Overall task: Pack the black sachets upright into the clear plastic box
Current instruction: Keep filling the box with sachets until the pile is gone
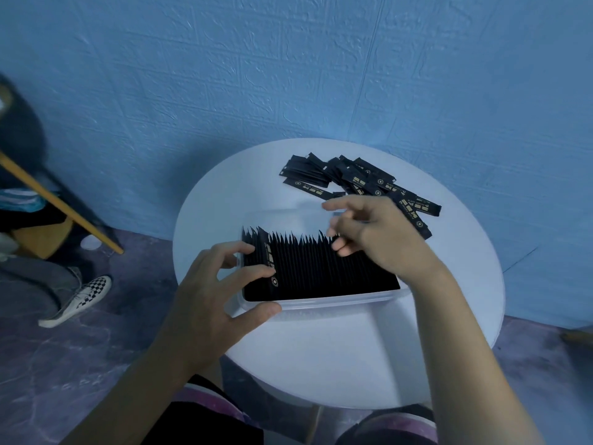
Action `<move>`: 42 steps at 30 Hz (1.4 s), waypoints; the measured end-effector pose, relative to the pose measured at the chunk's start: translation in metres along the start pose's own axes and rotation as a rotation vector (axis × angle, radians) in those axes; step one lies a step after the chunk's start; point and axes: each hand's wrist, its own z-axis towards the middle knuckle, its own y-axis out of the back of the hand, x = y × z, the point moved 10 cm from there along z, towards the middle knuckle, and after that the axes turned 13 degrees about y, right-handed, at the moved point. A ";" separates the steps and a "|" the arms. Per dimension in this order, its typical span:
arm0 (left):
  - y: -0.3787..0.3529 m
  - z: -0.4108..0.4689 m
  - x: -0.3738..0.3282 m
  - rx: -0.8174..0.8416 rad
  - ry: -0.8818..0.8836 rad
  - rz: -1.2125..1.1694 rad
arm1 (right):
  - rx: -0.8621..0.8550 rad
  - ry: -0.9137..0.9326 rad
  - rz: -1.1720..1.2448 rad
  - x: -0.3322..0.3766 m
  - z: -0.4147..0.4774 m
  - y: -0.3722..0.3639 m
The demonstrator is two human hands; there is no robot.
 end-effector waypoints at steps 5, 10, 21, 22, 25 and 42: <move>0.004 -0.002 0.003 -0.013 0.013 -0.033 | -0.340 0.039 -0.140 -0.020 -0.009 0.085; 0.008 -0.002 0.009 -0.023 0.021 -0.055 | -0.233 -0.134 -0.584 -0.082 -0.006 0.097; 0.008 -0.002 0.013 -0.029 0.030 -0.059 | -0.154 -0.076 -0.883 -0.080 -0.006 0.085; 0.008 -0.002 0.012 -0.032 0.028 -0.059 | -0.156 -0.089 -0.872 -0.080 -0.007 0.087; 0.007 -0.001 0.012 -0.029 0.031 -0.065 | -0.157 -0.128 -0.807 -0.081 -0.009 0.088; 0.008 -0.002 0.013 -0.038 0.047 -0.057 | -0.308 -0.170 -0.377 -0.087 -0.012 0.105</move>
